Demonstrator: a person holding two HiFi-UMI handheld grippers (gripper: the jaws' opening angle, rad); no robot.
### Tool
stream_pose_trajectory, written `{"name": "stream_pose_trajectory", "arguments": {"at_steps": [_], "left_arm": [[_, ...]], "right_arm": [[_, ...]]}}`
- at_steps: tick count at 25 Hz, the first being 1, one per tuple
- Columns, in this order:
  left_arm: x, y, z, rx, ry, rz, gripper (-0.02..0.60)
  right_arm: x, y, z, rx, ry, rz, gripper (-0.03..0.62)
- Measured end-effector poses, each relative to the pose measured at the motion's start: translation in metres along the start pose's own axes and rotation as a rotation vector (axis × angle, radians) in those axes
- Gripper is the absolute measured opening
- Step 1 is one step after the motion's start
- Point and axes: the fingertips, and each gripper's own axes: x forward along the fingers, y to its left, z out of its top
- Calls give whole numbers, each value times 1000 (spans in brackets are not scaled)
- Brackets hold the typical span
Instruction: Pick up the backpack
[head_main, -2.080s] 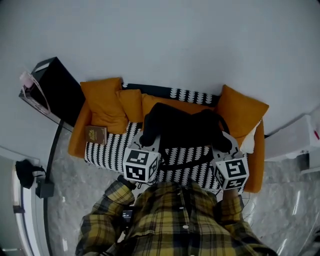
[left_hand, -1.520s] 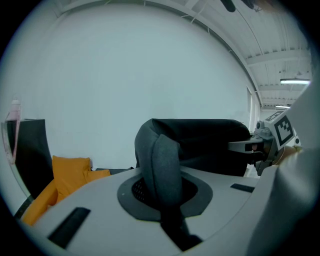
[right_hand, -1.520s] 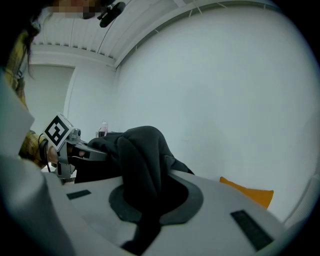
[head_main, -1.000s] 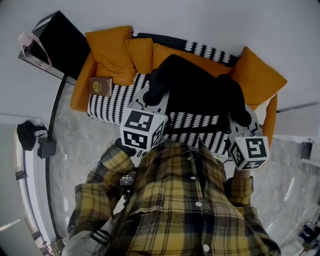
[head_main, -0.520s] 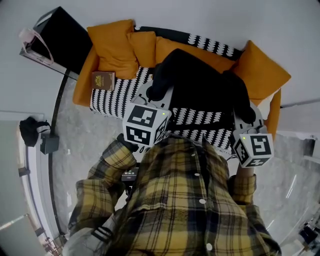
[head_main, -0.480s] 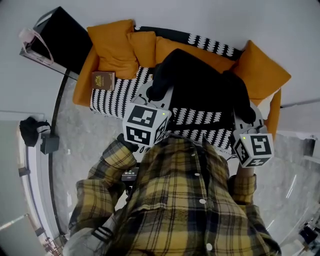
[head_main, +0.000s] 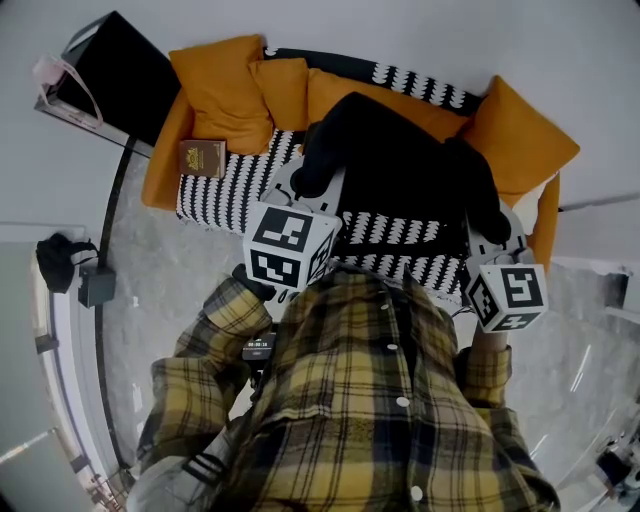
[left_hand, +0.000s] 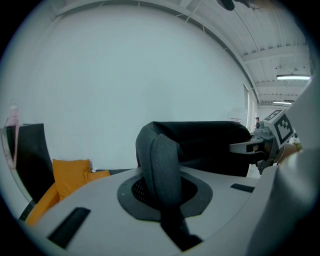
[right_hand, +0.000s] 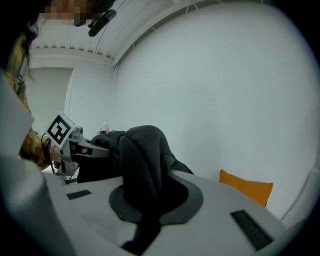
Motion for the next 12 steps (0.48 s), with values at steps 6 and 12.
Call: {"name": "stream_pose_trajectory", "arguments": {"at_steps": [6, 12], "left_arm": [[2, 1, -2, 3, 5, -6, 38], [3, 6, -1, -4, 4, 6, 38]], "right_arm": [[2, -1, -2, 3, 6, 1, 29], [7, 1, -2, -3, 12, 12, 29]]}}
